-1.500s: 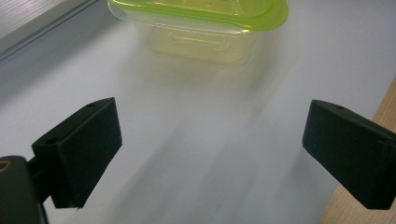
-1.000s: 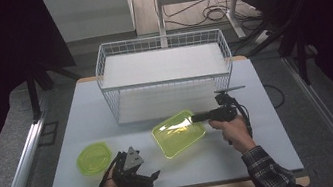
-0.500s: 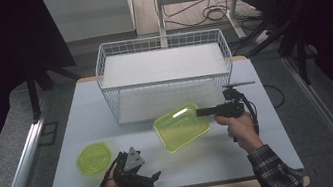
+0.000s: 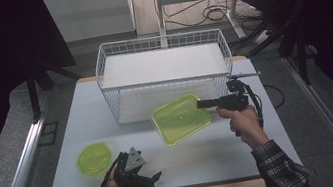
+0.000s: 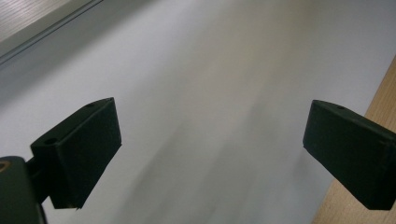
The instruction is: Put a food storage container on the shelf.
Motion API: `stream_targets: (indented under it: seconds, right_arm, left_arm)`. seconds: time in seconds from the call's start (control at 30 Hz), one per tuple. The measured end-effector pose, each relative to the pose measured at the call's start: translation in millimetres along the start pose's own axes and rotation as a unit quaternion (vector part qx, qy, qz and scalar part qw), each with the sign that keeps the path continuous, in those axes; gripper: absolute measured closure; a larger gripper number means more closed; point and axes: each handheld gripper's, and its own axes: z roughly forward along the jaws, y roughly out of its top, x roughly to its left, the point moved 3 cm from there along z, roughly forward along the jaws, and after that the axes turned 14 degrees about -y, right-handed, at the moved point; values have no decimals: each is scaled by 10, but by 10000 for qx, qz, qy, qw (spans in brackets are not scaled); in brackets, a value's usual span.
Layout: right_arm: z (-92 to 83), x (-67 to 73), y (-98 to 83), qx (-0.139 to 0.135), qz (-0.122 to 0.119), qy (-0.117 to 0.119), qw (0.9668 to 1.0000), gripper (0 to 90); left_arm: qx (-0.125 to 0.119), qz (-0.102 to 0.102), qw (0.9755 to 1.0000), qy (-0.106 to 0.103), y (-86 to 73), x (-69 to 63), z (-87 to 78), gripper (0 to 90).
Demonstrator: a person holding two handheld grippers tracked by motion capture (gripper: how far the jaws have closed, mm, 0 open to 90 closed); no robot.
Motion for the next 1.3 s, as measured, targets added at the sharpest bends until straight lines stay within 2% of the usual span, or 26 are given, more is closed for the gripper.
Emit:
stream_targets:
  seconds: [0.37, 0.57, 0.83, 1.3]
  right_arm:
    - [-145, 112, 190, -181, 28, 84, 9998, 793]
    - [-250, 241, 357, -304, -60, 110, 9995, 794]
    - [-304, 324, 527, -436, -14, 110, 9990, 794]
    - [-287, 460, 929, -727, -9, -135, 9973, 794]
  left_arm:
    - [-6, -25, 10000, -43, 0, 0, 1, 44]
    - [-21, -50, 10000, -52, -1, 6, 0, 45]
    - [-10, -60, 10000, -67, -3, 8, 2, 45]
    - [46, -55, 10000, -62, -9, 15, 8, 45]
